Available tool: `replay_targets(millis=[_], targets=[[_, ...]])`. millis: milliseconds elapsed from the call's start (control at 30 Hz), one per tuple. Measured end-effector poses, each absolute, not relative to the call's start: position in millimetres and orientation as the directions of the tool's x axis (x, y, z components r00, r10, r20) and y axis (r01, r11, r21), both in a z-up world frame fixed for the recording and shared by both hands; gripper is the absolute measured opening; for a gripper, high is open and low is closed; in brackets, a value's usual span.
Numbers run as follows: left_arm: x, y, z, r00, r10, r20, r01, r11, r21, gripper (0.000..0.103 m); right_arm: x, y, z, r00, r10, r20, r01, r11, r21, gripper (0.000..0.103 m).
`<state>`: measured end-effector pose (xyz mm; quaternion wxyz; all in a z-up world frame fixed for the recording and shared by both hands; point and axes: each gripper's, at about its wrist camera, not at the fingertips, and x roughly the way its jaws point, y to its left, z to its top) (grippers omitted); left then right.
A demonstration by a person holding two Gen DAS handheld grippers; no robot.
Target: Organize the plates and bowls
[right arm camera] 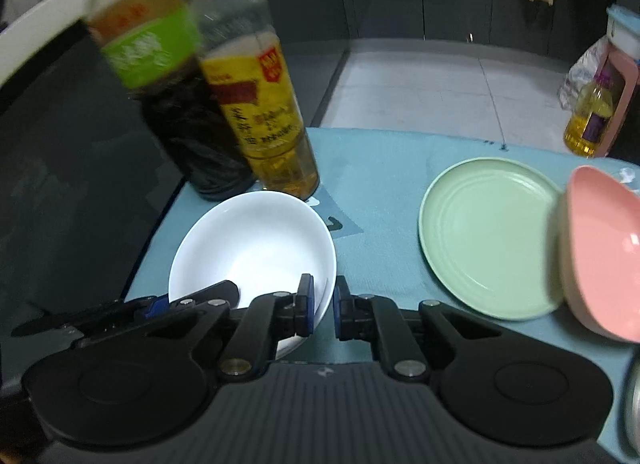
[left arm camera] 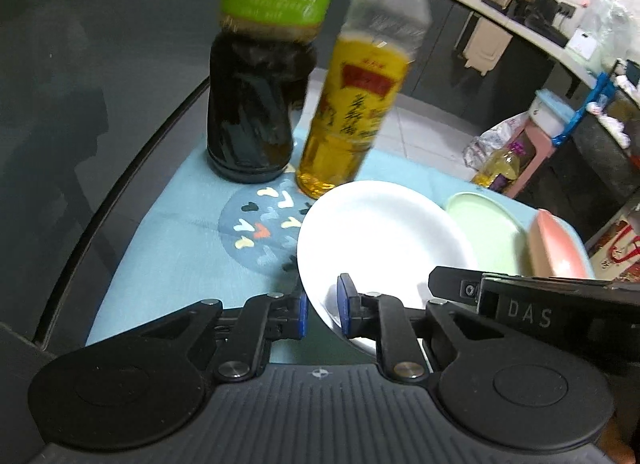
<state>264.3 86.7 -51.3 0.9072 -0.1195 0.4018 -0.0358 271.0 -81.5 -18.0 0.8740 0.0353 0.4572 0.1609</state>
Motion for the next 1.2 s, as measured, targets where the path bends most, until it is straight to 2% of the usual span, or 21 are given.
replay_targets(millis=[500, 933, 1200], targets=[[131, 58, -1, 0.744, -0.220, -0.631, 0.085, 0.968, -0.238, 0.014, 141, -119, 18, 0.612, 0.320, -0.723, -0.238, 0.947, 0.217, 0.004], [49, 43, -12, 0.711, -0.249, -0.658, 0.119, 0.964, -0.237, 0.014, 61, -143, 4, 0.592, 0.339, -0.731, -0.202, 0.941, 0.273, 0.005], [28, 38, -25, 0.683, -0.256, -0.684, 0.125, 0.964, -0.236, 0.014, 31, -150, -7, 0.578, 0.338, -0.743, -0.192, 0.941, 0.278, 0.005]])
